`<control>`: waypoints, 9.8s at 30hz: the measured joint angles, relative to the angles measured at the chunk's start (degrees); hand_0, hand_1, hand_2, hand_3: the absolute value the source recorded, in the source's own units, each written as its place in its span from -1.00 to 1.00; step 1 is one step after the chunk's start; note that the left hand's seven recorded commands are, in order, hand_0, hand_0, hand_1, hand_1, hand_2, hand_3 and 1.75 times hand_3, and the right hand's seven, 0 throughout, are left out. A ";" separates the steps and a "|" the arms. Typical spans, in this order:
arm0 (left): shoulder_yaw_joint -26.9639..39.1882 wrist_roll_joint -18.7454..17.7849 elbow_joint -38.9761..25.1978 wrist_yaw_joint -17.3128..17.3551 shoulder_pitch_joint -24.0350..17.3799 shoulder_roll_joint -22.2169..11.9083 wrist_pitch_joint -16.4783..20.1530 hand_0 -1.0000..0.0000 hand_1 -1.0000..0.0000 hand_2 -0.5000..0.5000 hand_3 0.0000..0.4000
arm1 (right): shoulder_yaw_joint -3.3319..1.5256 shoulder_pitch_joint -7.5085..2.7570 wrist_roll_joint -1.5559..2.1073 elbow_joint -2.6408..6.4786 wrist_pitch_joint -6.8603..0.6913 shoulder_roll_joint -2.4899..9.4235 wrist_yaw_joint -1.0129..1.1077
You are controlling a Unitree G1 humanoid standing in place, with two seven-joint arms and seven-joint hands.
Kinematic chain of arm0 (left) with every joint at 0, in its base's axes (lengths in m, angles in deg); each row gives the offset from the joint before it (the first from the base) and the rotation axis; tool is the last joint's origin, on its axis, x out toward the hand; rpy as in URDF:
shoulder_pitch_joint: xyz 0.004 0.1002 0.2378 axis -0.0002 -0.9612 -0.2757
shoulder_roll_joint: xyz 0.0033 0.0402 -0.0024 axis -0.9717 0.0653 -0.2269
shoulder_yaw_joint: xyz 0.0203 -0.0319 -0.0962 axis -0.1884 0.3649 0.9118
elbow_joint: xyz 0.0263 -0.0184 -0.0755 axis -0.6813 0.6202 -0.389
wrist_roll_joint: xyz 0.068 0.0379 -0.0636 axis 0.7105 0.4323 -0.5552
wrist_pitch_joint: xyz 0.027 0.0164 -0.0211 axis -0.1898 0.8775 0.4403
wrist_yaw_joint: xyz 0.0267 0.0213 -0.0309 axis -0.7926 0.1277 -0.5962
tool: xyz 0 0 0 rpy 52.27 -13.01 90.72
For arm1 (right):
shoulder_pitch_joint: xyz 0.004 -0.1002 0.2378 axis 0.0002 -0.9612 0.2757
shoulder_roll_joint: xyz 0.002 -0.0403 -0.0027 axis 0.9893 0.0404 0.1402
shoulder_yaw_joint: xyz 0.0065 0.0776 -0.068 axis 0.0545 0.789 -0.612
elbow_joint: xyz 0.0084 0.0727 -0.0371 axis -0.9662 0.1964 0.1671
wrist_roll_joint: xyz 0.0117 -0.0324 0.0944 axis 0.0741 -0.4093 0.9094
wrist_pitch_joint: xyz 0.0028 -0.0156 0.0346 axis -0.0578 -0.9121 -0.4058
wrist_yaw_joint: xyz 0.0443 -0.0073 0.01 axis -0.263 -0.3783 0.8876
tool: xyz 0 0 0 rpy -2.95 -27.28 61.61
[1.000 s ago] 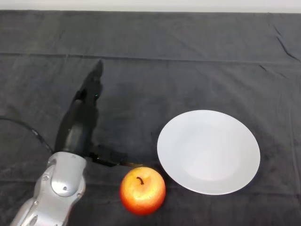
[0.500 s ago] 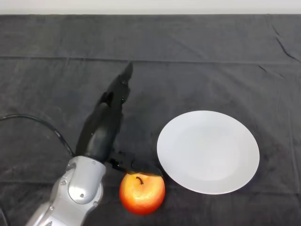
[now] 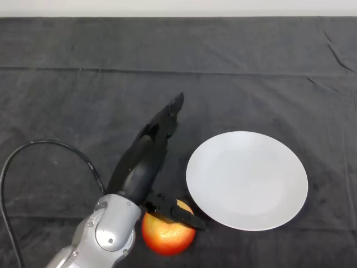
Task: Move the apple to the plate
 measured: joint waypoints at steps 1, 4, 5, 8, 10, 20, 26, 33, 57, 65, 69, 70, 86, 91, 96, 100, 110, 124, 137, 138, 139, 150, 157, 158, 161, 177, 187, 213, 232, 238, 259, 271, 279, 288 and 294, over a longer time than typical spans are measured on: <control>-0.35 0.12 -0.50 0.26 0.00 -0.11 0.36 1.00 1.00 0.00 -1.00 | 0.00 0.00 0.00 0.00 0.00 0.00 0.00; -1.42 0.83 -1.55 1.05 0.00 -0.32 1.20 1.00 1.00 0.00 -1.00 | 0.00 0.00 0.00 0.00 0.00 0.00 0.00; -1.55 1.22 -1.55 1.38 0.00 -0.32 1.30 1.00 1.00 0.00 -1.00 | 0.00 0.00 0.00 0.00 0.00 0.00 0.00; -1.56 1.96 -1.63 2.28 0.00 -0.70 1.90 1.00 1.00 0.00 -1.00 | 0.00 0.00 0.00 0.00 0.00 0.00 0.00; -1.60 2.12 -1.79 2.92 0.00 -1.52 2.31 1.00 1.00 0.00 -1.00 | 0.00 0.00 0.00 0.00 0.00 0.00 0.00; -3.75 4.90 -1.80 6.25 -0.10 -4.26 4.33 1.00 1.00 0.00 -1.00 | 0.00 0.00 0.00 0.00 0.00 0.00 0.00; -3.76 6.67 -1.81 7.63 -0.14 -5.13 4.82 1.00 1.00 0.00 -1.00 | 0.00 0.00 0.00 0.00 0.00 0.00 0.00; -3.77 8.84 -1.82 8.87 -0.10 -6.79 5.59 -0.01 -0.60 0.29 0.60 | 0.00 0.00 0.00 0.00 0.00 0.00 0.00; 1.42 10.96 -1.77 4.31 0.15 -3.99 6.12 -1.00 -1.00 0.00 1.00 | 0.00 0.00 0.00 0.00 0.00 0.00 0.00; 1.87 10.97 -1.72 0.90 0.44 -1.81 5.20 -1.00 -1.00 0.00 1.00 | 0.00 0.00 0.00 0.00 0.00 0.00 0.00; 2.45 10.95 -1.33 -1.09 1.09 -0.95 3.53 -1.00 -1.00 0.00 1.00 | 0.00 0.00 0.00 0.00 0.00 0.00 0.00; 2.98 10.94 -1.25 -1.38 1.20 -0.79 3.00 -1.00 -1.00 0.00 1.00 | 0.00 0.00 0.00 0.00 0.00 0.00 0.00; 2.36 8.32 7.91 -8.99 9.23 4.45 -1.88 -1.00 -1.00 0.00 1.00 | -0.01 0.00 0.00 0.00 0.00 0.00 0.00; 0.07 6.27 9.95 -9.98 10.53 4.98 -3.96 -1.00 -1.00 0.00 1.00 | 0.01 0.00 0.00 0.00 0.00 0.00 0.00; -1.55 4.22 14.47 -10.53 12.49 5.36 -6.05 -1.00 -1.00 0.00 1.00 | 0.00 0.00 0.00 0.00 0.00 0.00 0.00; -3.25 2.84 18.01 -11.55 15.05 6.10 -6.84 -1.00 -1.00 0.00 1.00 | -0.01 0.00 0.00 0.00 0.00 0.00 0.00; -9.37 -0.80 23.42 -13.33 18.91 8.40 -9.16 -1.00 -1.00 0.00 1.00 | 0.00 0.00 0.00 0.00 0.00 0.00 0.00; -15.62 -5.00 28.01 -15.03 22.46 9.61 -11.98 -1.00 -1.00 0.00 1.00 | 0.00 0.00 0.01 0.00 0.00 0.00 0.00; -19.79 -8.24 33.11 -16.35 23.19 10.06 -15.25 -1.00 -1.00 0.00 1.00 | 0.00 0.00 0.01 0.00 0.00 0.00 0.00; -20.10 -8.60 33.36 -16.53 23.19 10.06 -15.46 -1.00 -1.00 0.00 1.00 | 0.00 0.00 0.01 0.00 0.00 0.00 0.00; -20.33 -8.84 33.54 -16.56 23.21 10.11 -15.69 -1.00 -1.00 0.00 1.00 | 0.00 0.00 0.01 0.00 0.00 0.00 0.00; -22.64 -11.29 34.51 -16.74 25.61 10.12 -16.47 1.00 1.00 0.00 -1.00 | 0.01 0.00 0.01 0.00 0.00 0.00 0.00; -22.73 -12.39 34.51 -16.66 25.93 9.98 -16.41 1.00 1.00 0.00 -1.00 | 0.01 0.00 0.01 0.00 0.00 0.00 0.00; -22.73 -12.47 34.51 -16.65 25.96 9.95 -16.40 1.00 1.00 0.00 -1.00 | 0.01 0.00 0.01 0.00 0.00 0.00 0.00; -22.73 -12.56 34.50 -16.59 25.98 9.79 -16.38 1.00 1.00 0.00 -1.00 | 0.01 0.00 0.01 0.00 0.00 0.00 0.00; -17.20 -12.54 34.49 -16.51 26.88 7.30 -20.57 1.00 1.00 0.00 -1.00 | 0.01 0.00 0.01 0.00 0.00 0.00 0.01; -8.48 -12.63 34.40 -16.87 26.97 2.90 -22.72 1.00 1.00 0.00 -1.00 | 0.01 0.00 0.01 0.00 0.00 0.00 0.01; 16.53 -14.37 30.00 -20.35 17.52 -6.90 -26.80 1.00 1.00 0.00 -1.00 | 0.01 0.00 0.00 0.00 0.00 0.00 0.01; 34.64 -16.26 29.58 -20.88 6.00 -12.51 -30.21 1.00 1.00 0.00 -1.00 | -0.01 0.01 0.00 0.00 0.00 0.00 0.01; 39.06 -16.20 29.57 -21.96 5.05 -13.41 -30.30 1.00 1.00 0.00 -1.00 | -0.02 0.01 0.00 0.00 -0.01 0.01 0.00; 46.88 -14.98 29.76 -24.95 4.21 -13.40 -31.89 1.00 1.00 0.00 -1.00 | -0.01 0.01 0.00 0.00 -0.01 0.01 0.00; 46.95 -13.56 29.76 -25.81 4.19 -13.38 -31.89 1.00 1.00 0.00 -1.00 | -0.01 0.01 0.00 0.00 -0.01 0.01 0.00; 48.62 -12.28 29.76 -25.79 4.19 -13.13 -31.88 1.00 1.00 0.00 -1.00 | -0.02 0.01 0.00 0.00 -0.01 0.01 0.01; 49.08 -11.49 29.76 -25.19 4.19 -12.90 -31.88 1.00 1.00 0.00 -1.00 | -0.01 0.01 0.00 0.00 -0.01 0.01 0.00; 49.10 -11.43 29.76 -24.71 4.19 -12.77 -31.88 1.00 1.00 0.00 -1.00 | -0.01 0.01 0.00 0.00 -0.01 0.01 0.01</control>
